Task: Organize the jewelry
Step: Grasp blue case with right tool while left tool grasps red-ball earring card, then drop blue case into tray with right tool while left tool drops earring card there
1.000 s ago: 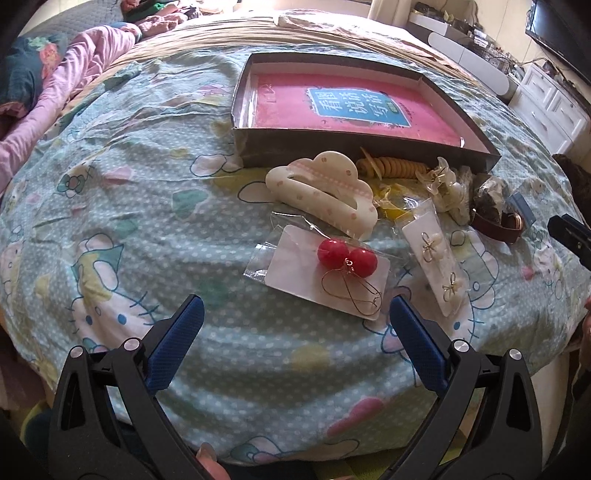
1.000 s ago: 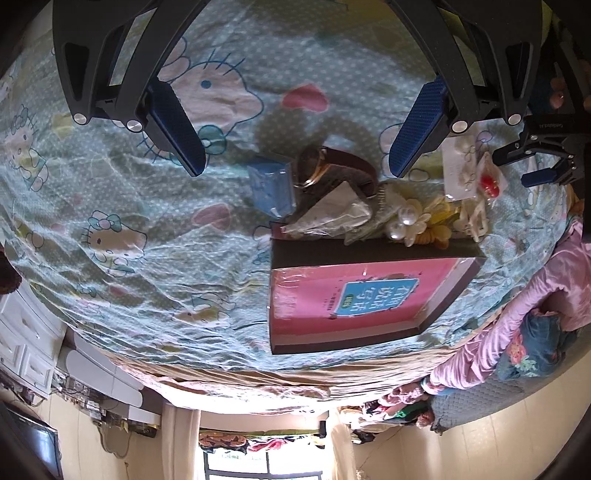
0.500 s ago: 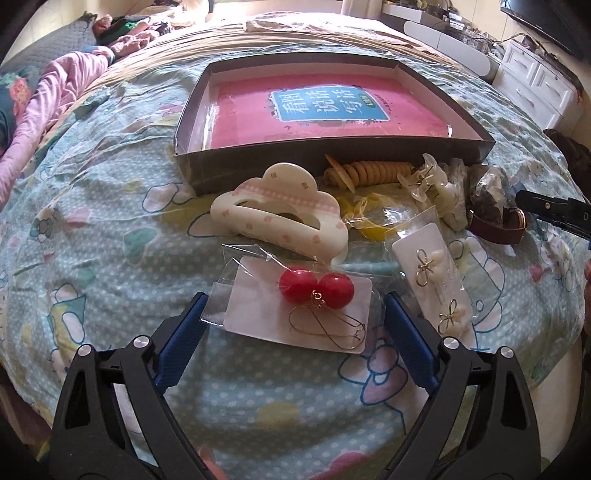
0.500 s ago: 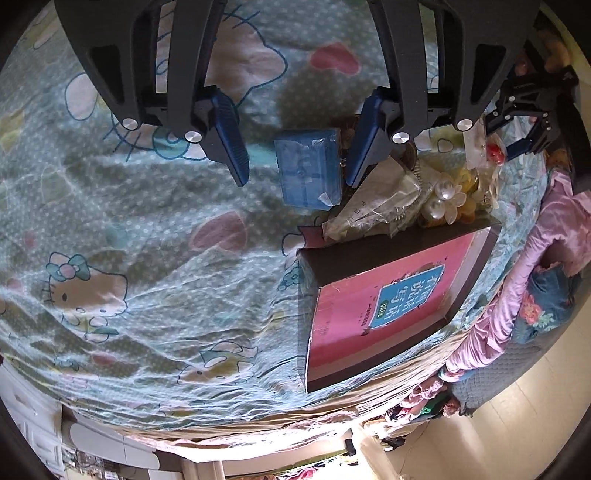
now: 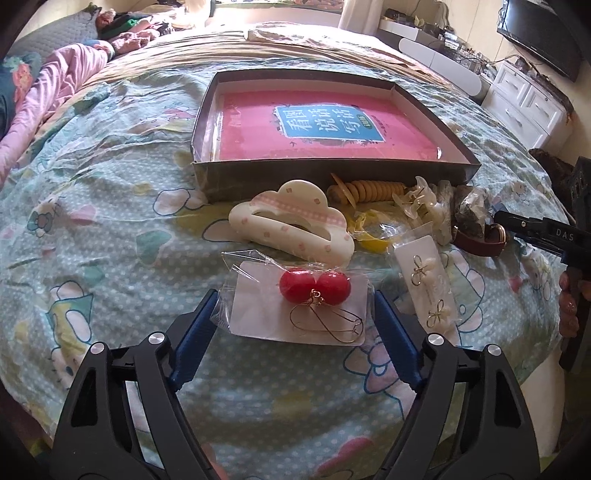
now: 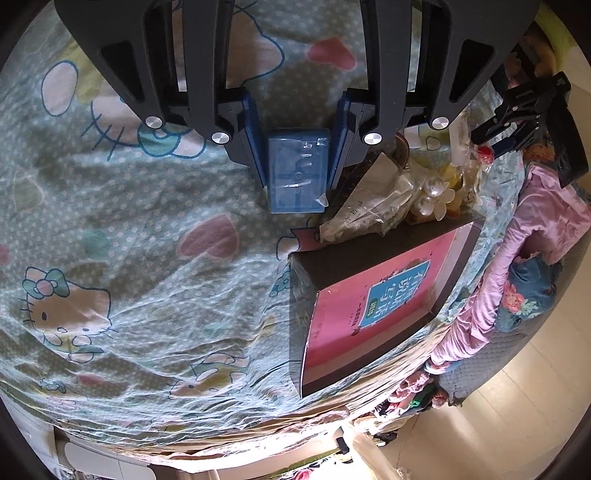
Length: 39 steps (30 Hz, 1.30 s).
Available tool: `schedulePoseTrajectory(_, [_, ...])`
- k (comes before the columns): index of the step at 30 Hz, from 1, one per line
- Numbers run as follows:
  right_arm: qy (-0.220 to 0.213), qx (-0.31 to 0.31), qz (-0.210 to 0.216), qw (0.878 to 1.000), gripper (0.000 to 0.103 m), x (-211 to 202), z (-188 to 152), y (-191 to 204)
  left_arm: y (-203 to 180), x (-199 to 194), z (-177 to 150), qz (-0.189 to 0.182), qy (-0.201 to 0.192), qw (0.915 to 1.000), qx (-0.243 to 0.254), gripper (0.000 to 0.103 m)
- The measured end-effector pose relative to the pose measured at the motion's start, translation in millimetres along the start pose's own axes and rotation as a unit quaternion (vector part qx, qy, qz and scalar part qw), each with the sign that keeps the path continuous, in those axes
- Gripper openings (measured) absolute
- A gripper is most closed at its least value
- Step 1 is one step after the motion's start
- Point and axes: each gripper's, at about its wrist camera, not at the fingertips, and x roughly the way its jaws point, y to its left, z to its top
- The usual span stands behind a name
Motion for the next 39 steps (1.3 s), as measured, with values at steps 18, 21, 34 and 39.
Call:
schedulePoseTrajectory(18, [-0.069, -0.072, -0.016, 0.995, 0.031, -28, 30, 44, 36, -42, 58, 0.018, -0.065, 0.9967, -0.045, 0.075])
schedulePoseTrajectory(21, [-0.072, -0.08, -0.006, 0.994, 0.031, -24, 39, 57, 41, -40, 72, 0.017, -0.071, 0.9958, -0.054, 0.075])
schedulePoseTrajectory(34, [-0.076, -0.12, 0.018, 0.99, 0.031, -3, 69, 98, 34, -16, 107, 0.004, -0.07, 0.9959, -0.057, 0.075])
schedulePoseTrajectory(39, [-0.079, -0.133, 0.003, 0.988, 0.031, 10, 82, 104, 28, 1, 117, 0.001, -0.06, 0.9969, -0.051, 0.075])
